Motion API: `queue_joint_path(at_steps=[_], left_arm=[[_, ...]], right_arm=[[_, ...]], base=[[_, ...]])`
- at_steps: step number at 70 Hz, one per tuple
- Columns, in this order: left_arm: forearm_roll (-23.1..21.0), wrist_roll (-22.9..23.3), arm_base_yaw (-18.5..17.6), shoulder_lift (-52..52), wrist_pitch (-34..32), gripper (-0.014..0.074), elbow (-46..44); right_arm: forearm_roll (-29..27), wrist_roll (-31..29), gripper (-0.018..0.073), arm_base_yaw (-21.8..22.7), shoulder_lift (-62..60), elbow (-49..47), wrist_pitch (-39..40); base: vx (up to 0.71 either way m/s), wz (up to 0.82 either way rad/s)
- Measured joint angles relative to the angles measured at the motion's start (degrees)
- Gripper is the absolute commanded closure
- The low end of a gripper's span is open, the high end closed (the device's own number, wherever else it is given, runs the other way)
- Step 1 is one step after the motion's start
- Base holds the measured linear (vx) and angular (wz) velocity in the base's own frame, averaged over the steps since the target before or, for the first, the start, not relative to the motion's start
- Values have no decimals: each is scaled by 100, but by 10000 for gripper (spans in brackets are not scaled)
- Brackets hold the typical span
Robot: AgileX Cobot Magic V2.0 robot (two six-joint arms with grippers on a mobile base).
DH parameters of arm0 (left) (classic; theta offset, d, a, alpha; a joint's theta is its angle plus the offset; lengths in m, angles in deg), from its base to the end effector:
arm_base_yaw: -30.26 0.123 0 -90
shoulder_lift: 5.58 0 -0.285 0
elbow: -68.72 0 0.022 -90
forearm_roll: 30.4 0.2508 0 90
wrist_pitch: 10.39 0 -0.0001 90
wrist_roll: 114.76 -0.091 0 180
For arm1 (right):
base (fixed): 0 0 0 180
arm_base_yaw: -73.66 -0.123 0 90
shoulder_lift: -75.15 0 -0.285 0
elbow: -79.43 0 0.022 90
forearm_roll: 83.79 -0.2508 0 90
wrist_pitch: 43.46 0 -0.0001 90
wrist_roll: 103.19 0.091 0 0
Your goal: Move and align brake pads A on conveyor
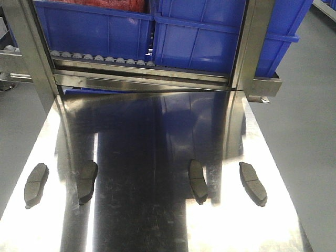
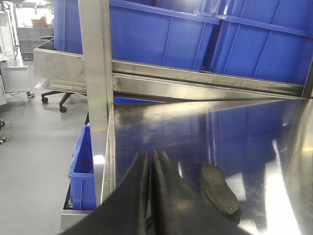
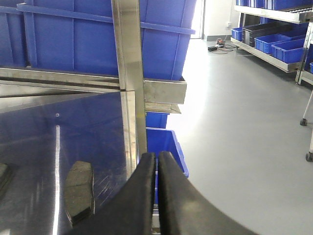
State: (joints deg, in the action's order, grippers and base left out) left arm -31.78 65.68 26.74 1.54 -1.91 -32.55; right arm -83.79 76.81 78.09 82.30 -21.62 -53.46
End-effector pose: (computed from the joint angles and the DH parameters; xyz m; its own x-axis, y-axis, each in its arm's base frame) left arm 0.0564 -0.0038 0.1915 -0.0773 -0.0268 -0.9966 0.0625 0.9975 -0.0317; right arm 0.0562 -0.0044 0.1877 -0.1059 0.0082 -0.9943 0.0772 0.9970 0.0000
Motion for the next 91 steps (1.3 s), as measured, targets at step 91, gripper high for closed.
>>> queue_joint_path(at_steps=[91], left_arm=[[318, 149, 13, 3683, 1399, 321, -3031]], right_arm=[[0, 0, 563, 0, 0, 0, 0]], base=[[0, 0]])
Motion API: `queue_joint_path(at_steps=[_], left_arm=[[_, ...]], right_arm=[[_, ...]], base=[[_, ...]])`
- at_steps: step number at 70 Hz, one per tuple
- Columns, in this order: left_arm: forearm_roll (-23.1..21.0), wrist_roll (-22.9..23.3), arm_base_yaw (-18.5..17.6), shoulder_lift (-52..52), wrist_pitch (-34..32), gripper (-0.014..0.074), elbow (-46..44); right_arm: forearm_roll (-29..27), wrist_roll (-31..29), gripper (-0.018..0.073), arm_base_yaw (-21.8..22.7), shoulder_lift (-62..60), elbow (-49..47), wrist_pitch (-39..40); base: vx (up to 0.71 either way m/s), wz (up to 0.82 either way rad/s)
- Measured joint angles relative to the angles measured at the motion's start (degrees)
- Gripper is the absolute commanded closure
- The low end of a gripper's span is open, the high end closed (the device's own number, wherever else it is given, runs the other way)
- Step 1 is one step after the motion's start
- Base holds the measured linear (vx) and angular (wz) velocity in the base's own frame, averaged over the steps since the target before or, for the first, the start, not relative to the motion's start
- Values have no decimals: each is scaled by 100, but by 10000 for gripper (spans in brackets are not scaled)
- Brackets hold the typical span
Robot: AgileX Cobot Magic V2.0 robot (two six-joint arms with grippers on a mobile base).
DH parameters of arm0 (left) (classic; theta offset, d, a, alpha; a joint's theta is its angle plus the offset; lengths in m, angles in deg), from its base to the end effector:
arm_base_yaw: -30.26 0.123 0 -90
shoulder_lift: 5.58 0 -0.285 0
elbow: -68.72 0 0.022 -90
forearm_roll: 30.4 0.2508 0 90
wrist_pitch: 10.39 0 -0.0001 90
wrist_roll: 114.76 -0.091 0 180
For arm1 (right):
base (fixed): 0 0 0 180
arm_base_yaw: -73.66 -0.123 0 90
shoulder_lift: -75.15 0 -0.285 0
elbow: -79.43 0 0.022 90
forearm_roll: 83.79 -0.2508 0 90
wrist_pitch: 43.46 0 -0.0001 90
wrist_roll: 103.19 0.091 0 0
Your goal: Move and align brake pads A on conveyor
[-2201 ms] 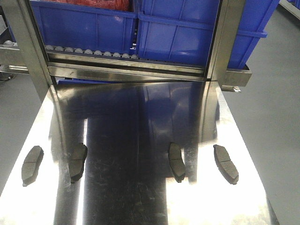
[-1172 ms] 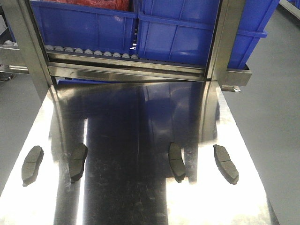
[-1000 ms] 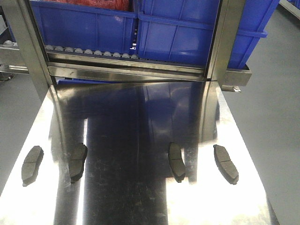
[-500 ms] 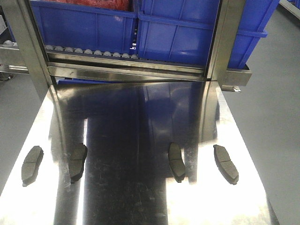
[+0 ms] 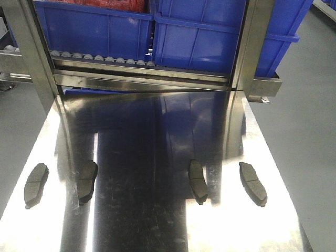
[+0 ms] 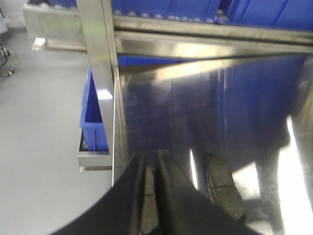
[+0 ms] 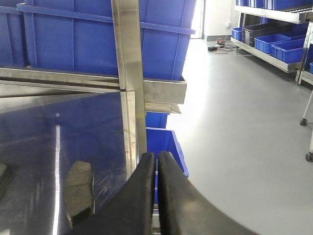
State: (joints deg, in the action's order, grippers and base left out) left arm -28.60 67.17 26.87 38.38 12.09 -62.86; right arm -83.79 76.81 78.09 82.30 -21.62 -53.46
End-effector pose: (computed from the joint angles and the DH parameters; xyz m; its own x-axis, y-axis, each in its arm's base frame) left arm 0.1287 -0.0065 0.2941 -0.4197 0.0202 -0.9074 0.0463 0.9989 0.0008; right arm 0.0562 -0.0044 0.1877 -0.1059 0.0082 -0.9943 0.0772 0.9970 0.0000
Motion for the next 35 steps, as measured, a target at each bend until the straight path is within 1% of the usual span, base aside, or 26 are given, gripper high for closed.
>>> queue_joint_path(at_steps=[2, 3, 10, 17, 20, 28, 35], left_arm=[[0, 1, 0, 16, 8, 258, 0], [0, 1, 0, 21, 14, 211, 0], [0, 1, 0, 39, 27, 1, 0], [0, 1, 0, 40, 55, -128, 0], [0, 1, 0, 40, 55, -138, 0], [0, 37, 0, 55, 55, -118, -4], [15, 261, 0, 323, 207, -95, -141]], right_arm=[[0, 0, 563, 0, 0, 0, 0], [0, 0, 563, 0, 0, 0, 0], [0, 0, 563, 0, 0, 0, 0], [0, 0, 563, 0, 0, 0, 0], [0, 0, 563, 0, 0, 0, 0], [0, 0, 563, 0, 0, 0, 0], [0, 0, 563, 0, 0, 0, 0]], base=[[0, 0], [0, 0], [0, 0], [0, 0], [0, 0], [0, 0], [0, 0]])
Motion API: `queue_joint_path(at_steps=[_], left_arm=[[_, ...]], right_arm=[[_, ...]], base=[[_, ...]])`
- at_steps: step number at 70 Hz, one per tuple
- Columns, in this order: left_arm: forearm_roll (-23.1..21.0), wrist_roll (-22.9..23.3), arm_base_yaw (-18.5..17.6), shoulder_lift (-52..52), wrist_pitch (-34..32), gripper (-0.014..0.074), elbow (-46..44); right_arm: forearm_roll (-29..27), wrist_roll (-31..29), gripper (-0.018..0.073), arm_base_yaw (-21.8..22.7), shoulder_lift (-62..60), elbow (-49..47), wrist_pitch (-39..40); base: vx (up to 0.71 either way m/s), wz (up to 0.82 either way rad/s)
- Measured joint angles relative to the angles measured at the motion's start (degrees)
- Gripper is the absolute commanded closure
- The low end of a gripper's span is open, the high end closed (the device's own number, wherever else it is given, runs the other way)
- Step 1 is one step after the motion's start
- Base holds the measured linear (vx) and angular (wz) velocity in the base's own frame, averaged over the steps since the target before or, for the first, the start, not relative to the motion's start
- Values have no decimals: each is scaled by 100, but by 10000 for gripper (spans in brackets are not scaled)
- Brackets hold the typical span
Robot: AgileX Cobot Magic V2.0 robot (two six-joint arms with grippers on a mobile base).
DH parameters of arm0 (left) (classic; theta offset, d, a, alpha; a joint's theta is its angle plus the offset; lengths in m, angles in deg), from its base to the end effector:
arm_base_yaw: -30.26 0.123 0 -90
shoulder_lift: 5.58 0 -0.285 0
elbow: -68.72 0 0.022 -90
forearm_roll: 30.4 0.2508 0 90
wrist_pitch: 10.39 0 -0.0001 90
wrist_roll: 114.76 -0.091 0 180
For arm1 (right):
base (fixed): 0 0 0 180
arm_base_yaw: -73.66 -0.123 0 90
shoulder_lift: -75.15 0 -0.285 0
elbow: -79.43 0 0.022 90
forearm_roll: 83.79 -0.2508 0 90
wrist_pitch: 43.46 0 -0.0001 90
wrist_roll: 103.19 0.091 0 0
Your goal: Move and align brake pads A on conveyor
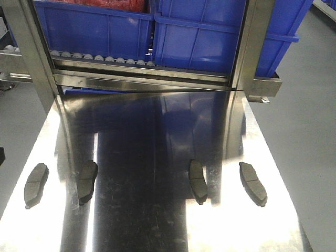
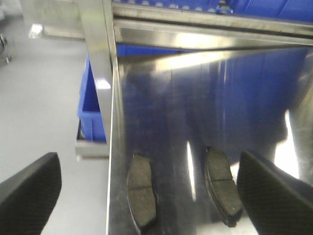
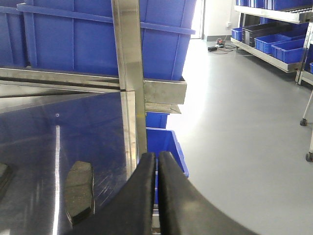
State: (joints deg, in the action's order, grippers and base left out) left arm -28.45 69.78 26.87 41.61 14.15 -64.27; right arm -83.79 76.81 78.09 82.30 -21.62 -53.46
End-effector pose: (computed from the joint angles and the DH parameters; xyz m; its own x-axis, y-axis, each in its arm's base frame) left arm 0.1376 -0.0069 0.2918 -0.4815 -0.0198 -0.8762 0.0235 0.9991 -0.0355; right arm 0.0562 -0.0044 0.1877 -0.1059 0.0082 -0.9943 0.0772 0.9970 0.0000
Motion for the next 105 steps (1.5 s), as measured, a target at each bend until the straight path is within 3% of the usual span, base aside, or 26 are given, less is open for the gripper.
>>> queue_joint_path(at_steps=[11, 18, 25, 39, 58, 105], left_arm=[[439, 711, 0, 1203, 661, -81, -730], [617, 915, 0, 2187, 1197, -70, -1318], [568, 874, 0, 3121, 1704, -49, -1922], [182, 343, 0, 4593, 2476, -8, -2831], [119, 195, 0, 5731, 2584, 11, -3156], [86, 185, 0, 6454, 2445, 11, -3192]], right_arm=[[0, 0, 563, 0, 0, 0, 0], [0, 0, 563, 0, 0, 0, 0], [0, 0, 563, 0, 0, 0, 0], [0, 0, 563, 0, 0, 0, 0], [0, 0, 563, 0, 0, 0, 0], [0, 0, 563, 0, 0, 0, 0]], base=[[0, 0], [0, 0], [0, 0], [0, 0], [0, 0], [0, 0]])
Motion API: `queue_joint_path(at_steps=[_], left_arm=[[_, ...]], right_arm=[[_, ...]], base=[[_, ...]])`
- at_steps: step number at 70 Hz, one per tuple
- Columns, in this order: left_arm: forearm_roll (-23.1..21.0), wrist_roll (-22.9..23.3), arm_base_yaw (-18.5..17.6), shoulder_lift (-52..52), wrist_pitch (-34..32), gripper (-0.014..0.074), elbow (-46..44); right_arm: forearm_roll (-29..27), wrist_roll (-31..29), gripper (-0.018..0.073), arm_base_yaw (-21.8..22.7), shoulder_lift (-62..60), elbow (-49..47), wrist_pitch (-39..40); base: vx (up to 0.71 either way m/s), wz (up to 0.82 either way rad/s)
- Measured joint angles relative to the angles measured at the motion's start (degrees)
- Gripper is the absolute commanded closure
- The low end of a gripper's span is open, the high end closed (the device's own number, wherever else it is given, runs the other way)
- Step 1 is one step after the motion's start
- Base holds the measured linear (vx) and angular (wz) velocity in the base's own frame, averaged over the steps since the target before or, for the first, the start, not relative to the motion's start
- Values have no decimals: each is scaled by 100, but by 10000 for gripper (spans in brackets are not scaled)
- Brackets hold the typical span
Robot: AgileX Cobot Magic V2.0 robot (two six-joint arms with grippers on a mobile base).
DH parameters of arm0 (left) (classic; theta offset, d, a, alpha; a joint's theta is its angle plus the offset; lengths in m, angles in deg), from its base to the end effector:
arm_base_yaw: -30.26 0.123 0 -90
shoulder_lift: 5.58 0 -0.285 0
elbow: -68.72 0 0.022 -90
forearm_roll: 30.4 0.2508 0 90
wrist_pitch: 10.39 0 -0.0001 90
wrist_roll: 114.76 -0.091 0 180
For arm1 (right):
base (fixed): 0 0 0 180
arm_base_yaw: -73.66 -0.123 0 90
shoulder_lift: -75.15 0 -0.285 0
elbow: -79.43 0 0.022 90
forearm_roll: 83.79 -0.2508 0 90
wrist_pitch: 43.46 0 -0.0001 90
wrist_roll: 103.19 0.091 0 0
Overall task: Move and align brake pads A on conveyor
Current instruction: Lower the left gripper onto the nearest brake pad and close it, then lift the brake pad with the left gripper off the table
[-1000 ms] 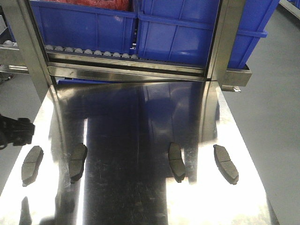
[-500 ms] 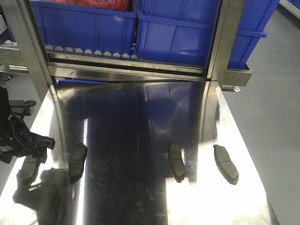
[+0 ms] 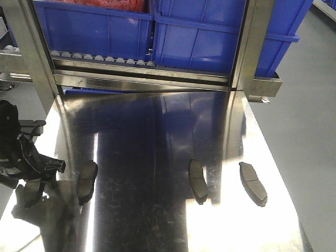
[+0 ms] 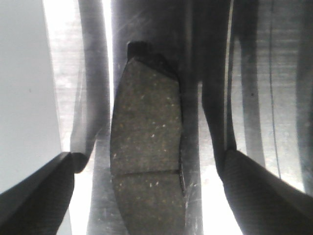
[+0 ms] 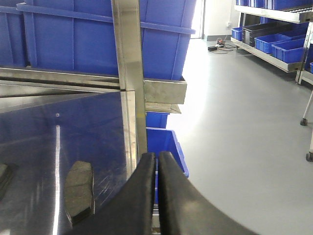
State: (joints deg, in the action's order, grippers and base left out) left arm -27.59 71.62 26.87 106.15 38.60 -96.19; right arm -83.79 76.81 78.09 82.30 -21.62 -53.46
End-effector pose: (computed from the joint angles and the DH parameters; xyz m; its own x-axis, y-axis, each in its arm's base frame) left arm 0.3257 -0.0159 0.1644 -0.9969 -0.0201 -0.0763 -0.0225 0.9993 0.0310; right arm 0.0562 -0.0044 0.1877 -0.1059 0.0082 -0.9943 0.0772 0.9970 0.0000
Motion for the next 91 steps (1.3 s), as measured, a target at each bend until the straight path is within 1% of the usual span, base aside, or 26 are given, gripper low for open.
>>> queue_joint_path(at_steps=[8, 15, 24, 36, 45, 52, 59, 79, 91], left_arm=[[0, 0, 0, 0, 0, 15, 0], [0, 0, 0, 0, 0, 52, 0], [-18, 0, 0, 0, -39, 145, 0], [-13, 0, 0, 0, -51, 311, 0], [-5, 0, 0, 0, -54, 398, 0], [-5, 0, 0, 0, -61, 438, -6], [-5, 0, 0, 0, -61, 454, -6], [-5, 0, 0, -185, -237, 453, 27], [0, -60, 0, -812, -821, 450, 400]], right_arm=[[0, 0, 563, 0, 0, 0, 0], [0, 0, 563, 0, 0, 0, 0], [0, 0, 563, 0, 0, 0, 0], [0, 0, 563, 0, 0, 0, 0], [0, 0, 563, 0, 0, 0, 0], [0, 0, 563, 0, 0, 0, 0], [0, 0, 563, 0, 0, 0, 0], [0, 0, 563, 0, 0, 0, 0], [0, 0, 563, 0, 0, 0, 0]], base=[[0, 0], [0, 0], [0, 0], [0, 0], [0, 0], [0, 0], [0, 0], [0, 0], [0, 0]])
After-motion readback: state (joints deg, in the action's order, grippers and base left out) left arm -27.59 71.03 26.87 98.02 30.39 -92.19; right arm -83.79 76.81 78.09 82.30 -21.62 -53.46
